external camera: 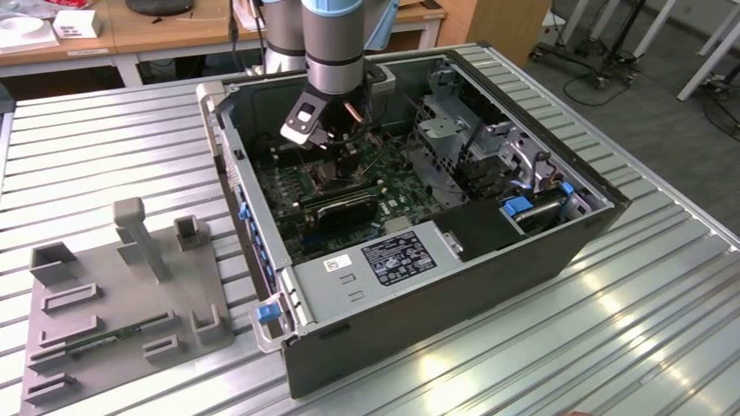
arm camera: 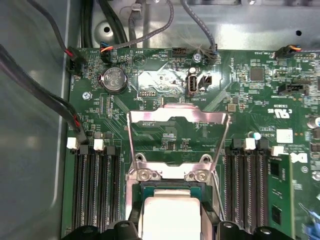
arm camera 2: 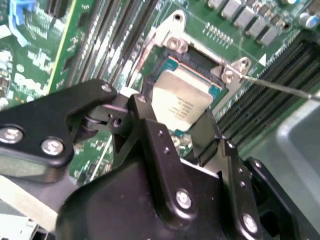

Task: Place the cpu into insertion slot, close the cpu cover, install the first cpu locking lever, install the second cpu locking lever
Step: 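Place the cpu into insertion slot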

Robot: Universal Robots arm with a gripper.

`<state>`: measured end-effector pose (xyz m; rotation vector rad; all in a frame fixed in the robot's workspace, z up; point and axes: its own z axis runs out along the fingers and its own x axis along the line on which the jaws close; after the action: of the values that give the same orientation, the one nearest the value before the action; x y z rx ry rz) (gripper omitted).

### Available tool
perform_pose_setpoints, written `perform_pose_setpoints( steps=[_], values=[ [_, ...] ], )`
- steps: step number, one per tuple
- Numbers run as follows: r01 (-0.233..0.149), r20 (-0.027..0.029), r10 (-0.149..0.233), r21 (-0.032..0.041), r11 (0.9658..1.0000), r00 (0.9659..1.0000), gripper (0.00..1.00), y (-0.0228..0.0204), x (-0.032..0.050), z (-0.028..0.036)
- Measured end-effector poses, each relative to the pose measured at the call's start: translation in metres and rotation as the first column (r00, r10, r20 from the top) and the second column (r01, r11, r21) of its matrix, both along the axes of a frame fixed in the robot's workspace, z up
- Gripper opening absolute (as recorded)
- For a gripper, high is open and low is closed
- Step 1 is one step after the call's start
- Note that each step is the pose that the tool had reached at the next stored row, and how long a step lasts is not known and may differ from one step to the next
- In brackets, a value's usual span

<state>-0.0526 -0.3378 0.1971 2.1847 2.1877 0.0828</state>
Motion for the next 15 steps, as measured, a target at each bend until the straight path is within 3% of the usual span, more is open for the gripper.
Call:
perform_pose_setpoints(
  steps=[3,8,11,15],
  values=[
    [0.000,0.0002,0.000,0.0001,1.0000,1.0000,0.54,0.0000,-0.0001,0.0025],
    [-0.004,0.0186,0.004,0.0000,1.0000,0.9998,0.54,0.0001,-0.0022,0.0021],
    [-0.011,0.0229,0.011,0.0000,0.9999,0.9997,0.54,0.0000,-0.0037,0.0008],
    [-0.019,0.0244,0.019,0.0000,0.9998,0.9995,0.54,0.0000,-0.0054,-0.0022]
  ],
)
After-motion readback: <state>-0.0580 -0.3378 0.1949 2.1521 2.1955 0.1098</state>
